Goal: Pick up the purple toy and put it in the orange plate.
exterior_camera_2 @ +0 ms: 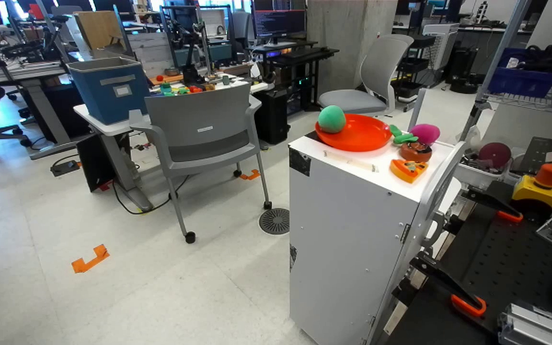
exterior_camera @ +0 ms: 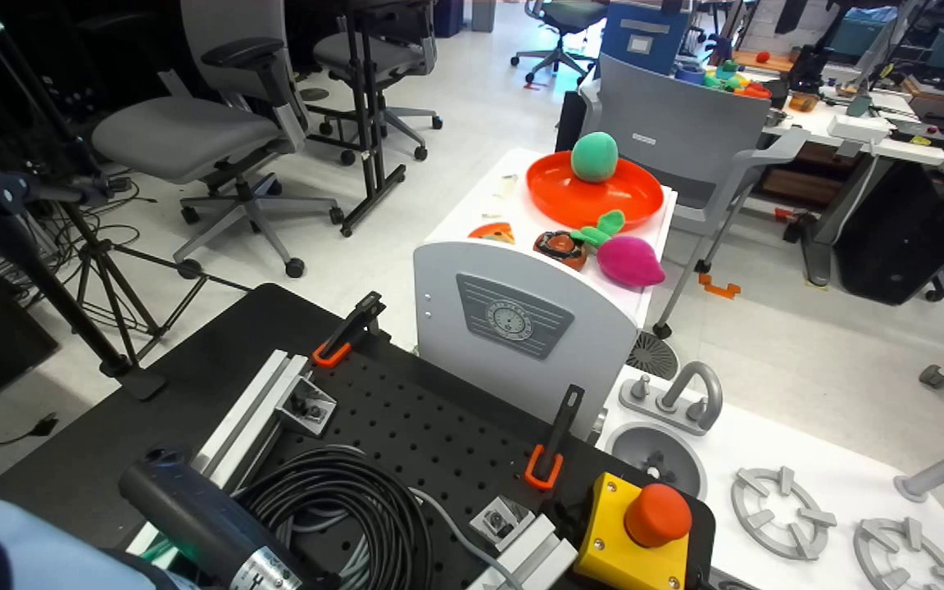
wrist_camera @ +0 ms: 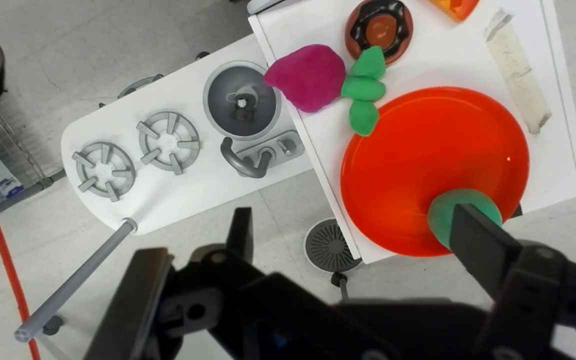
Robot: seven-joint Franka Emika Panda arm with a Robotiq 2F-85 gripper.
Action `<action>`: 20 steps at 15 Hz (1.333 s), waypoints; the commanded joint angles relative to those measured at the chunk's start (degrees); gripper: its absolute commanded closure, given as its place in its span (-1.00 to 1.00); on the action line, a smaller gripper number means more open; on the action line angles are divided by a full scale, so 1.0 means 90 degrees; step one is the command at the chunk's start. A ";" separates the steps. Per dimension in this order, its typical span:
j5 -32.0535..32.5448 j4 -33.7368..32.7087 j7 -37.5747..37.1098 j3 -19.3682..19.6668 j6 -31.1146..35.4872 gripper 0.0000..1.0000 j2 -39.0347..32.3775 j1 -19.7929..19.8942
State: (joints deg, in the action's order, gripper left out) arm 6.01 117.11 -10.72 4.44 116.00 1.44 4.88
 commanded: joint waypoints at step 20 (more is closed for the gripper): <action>-0.0739 -0.0576 -0.0314 0.0157 -0.0131 -1.00 -0.0423 0.0079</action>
State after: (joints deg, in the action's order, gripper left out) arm -1.68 110.63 -13.72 5.64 115.58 -4.69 5.76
